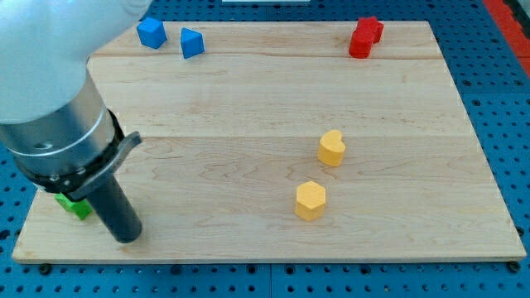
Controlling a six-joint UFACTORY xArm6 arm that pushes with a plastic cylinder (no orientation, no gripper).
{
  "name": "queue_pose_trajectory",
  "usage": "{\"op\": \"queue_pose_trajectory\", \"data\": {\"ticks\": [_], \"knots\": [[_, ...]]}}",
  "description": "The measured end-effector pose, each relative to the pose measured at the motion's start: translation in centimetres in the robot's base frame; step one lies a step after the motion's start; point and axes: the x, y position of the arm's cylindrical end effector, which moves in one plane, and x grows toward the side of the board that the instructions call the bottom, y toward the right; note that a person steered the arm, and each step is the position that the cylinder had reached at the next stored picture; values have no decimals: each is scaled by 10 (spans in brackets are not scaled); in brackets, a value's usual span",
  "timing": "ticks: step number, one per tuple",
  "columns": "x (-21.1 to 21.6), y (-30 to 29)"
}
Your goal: Point your arm towards the yellow hexagon
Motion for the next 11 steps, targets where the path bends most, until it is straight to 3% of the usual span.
{"op": "queue_pose_trajectory", "data": {"ticks": [1, 2, 3, 5, 7, 11], "knots": [[-3, -33], [-1, -25], [15, 22], [-24, 61], [-28, 133], [-30, 137]]}}
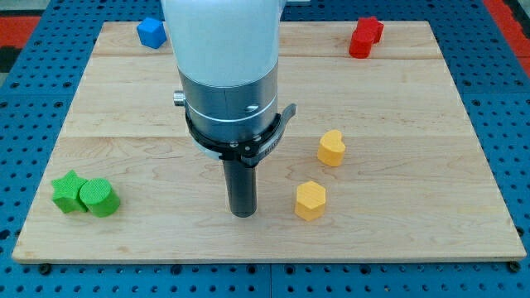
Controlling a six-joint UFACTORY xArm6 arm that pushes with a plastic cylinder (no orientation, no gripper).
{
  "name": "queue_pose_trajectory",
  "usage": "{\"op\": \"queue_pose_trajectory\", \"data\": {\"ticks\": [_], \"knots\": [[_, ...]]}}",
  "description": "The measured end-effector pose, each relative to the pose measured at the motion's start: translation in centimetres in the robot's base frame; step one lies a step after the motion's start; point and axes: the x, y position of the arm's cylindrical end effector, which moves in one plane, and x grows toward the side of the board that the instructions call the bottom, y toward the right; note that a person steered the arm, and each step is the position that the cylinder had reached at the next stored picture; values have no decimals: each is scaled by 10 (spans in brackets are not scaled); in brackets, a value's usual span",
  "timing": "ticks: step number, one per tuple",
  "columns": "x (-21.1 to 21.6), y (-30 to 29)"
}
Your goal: Point your arm towards the yellow hexagon
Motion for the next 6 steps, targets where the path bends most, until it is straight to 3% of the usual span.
{"op": "queue_pose_trajectory", "data": {"ticks": [6], "knots": [[0, -13]]}}
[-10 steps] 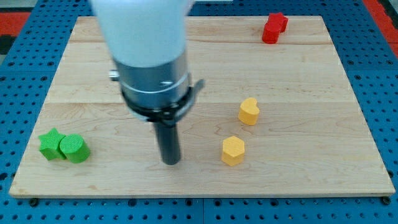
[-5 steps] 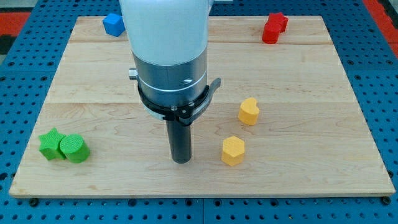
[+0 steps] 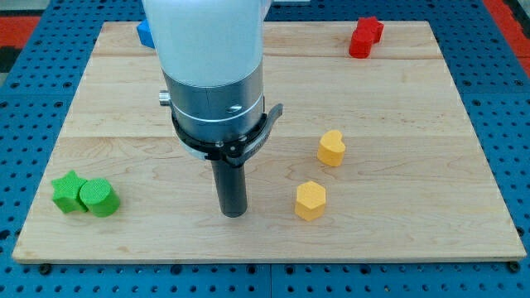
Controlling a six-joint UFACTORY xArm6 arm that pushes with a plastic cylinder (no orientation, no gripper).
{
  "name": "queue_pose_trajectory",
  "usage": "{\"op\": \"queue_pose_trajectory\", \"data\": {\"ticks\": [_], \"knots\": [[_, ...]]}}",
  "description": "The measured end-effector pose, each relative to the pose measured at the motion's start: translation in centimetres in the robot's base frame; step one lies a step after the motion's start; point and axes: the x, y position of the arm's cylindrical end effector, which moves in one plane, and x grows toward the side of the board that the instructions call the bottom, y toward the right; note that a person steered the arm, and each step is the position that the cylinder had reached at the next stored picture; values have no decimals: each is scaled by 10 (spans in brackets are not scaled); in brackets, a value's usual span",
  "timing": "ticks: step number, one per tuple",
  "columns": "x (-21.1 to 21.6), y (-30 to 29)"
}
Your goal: Point your arm towards the yellow hexagon
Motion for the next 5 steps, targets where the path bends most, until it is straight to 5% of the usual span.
{"op": "queue_pose_trajectory", "data": {"ticks": [5], "knots": [[0, -8]]}}
